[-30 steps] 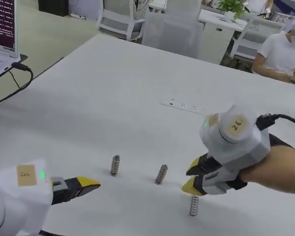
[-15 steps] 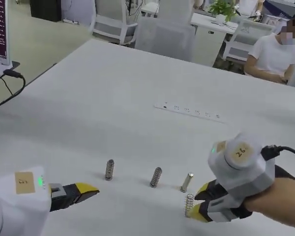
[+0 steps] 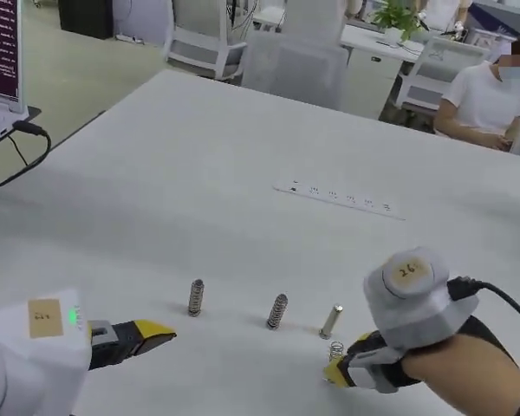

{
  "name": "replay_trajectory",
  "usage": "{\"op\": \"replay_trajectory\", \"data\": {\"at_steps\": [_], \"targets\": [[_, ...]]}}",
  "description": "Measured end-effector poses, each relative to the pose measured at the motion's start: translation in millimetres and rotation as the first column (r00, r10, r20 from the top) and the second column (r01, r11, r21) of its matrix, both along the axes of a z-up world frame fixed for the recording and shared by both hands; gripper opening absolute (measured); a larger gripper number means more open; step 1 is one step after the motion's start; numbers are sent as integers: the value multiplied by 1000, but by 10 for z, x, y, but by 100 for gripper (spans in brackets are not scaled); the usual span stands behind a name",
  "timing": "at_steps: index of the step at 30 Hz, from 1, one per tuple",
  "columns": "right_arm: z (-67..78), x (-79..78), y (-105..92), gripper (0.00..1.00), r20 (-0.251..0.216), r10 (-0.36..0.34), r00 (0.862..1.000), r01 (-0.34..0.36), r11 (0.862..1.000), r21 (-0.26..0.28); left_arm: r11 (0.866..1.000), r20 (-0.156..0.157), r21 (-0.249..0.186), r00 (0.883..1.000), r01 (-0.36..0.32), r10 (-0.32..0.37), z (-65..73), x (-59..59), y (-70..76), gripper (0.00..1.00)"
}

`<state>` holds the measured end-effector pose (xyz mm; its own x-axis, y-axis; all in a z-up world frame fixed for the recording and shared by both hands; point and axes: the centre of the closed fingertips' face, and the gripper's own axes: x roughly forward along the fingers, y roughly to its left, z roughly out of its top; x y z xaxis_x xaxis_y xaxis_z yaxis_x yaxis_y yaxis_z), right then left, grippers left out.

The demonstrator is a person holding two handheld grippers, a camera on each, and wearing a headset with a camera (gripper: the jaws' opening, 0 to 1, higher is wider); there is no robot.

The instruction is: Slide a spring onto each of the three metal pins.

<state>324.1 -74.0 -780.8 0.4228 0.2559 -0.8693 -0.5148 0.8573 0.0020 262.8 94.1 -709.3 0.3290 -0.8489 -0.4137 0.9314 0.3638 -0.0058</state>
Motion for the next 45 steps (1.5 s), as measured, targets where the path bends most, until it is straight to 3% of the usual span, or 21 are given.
{"op": "replay_trajectory", "data": {"at_steps": [9, 13, 24, 39, 45], "targets": [[-126, 35, 22, 27, -10, -59, 998, 59, 998, -3, 1000, -1, 1, 1000, 4, -4, -6, -10, 1, 59], [-163, 23, -40, 23, -3, 0, 1000, 0, 996, -92, 1000, -2, 2, 1000, 4, -4, -12, -11, 8, 59], [-153, -33, -225, 18, -19, -5, 1000, 3, 992, -128, 1000, -5, 3, 1000, 7, -7, -15, -11, 5, 58], [-185, -96, -225, 8, -34, 31, 999, -35, 992, -119, 1000, -6, 5, 1000, 9, -9, -10, -31, 12, 58], [-110, -132, -111, 8, -24, 118, 993, -120, 987, -108, 1000, -7, 4, 1000, 3, -2, -15, -13, 24, 58]]}}
